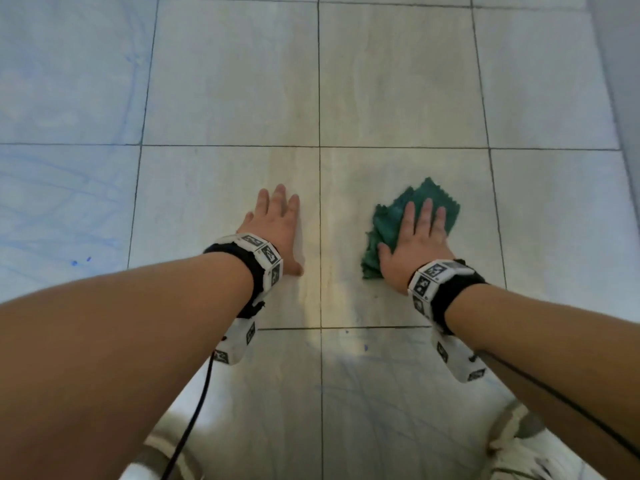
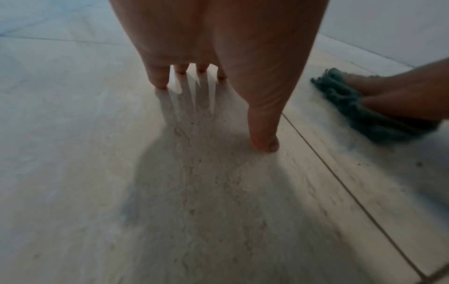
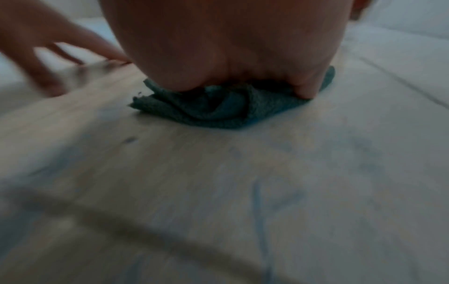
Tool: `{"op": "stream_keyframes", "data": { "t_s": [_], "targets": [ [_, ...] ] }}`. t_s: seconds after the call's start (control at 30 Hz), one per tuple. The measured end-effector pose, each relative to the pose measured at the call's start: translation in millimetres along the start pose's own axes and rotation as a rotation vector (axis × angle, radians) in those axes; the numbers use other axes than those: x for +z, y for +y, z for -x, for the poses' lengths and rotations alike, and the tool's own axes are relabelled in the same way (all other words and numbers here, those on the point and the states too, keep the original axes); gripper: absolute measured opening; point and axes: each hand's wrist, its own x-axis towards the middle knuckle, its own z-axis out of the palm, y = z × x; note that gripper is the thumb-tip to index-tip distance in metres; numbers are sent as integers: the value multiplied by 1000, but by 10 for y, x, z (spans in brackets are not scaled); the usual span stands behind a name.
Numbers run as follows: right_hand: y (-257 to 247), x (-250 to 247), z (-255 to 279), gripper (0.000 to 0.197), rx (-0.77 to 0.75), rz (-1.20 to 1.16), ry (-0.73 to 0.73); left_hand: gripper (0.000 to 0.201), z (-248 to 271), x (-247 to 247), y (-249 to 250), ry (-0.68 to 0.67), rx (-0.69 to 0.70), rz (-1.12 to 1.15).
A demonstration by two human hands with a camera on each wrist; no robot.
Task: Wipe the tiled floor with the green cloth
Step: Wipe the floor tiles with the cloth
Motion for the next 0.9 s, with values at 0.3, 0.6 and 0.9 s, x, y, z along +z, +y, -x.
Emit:
{"op": "stream_keyframes", "data": {
  "t_s": [0.3, 0.6, 0.9],
  "targets": [
    [-639, 364, 371, 87, -428, 153, 55, 107, 146, 211, 125, 80, 26, 12],
    [486, 289, 222, 85, -108, 63, 21, 112, 211, 230, 175, 8, -37, 8],
    [389, -367, 272, 85, -206, 259, -157, 89, 710, -91, 587, -144, -37, -3]
  ]
}}
